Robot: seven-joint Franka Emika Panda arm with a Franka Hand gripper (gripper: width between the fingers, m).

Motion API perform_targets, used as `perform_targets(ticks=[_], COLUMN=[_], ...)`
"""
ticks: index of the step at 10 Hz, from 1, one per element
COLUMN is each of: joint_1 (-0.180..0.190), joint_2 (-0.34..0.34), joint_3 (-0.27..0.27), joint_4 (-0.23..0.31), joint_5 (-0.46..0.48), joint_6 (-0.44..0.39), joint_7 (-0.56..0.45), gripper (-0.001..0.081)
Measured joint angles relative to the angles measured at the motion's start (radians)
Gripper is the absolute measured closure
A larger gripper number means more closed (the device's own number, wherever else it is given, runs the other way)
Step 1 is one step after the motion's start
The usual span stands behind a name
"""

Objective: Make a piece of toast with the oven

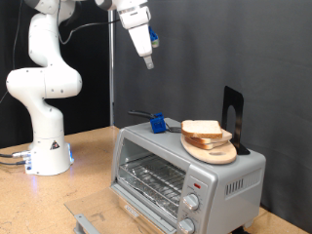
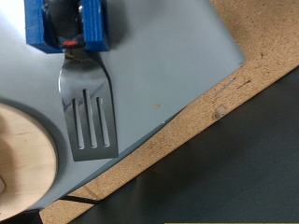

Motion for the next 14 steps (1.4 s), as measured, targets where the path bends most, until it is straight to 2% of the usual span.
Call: perform_targets(ticks=[6, 10, 14], joint_1=[-0.023, -0.022, -0.026], joint_2=[0.071, 0.070, 0.077], joint_3=[0.018, 0.018, 0.011], joint_4=[0.010, -0.041, -0.047], joint_5=[0.003, 0.049, 0.034], joint_6=[0.048, 0.160, 0.141], joint_7=[0.002, -0.033, -0.048], gripper=[0.0118, 0.0118, 0.0118])
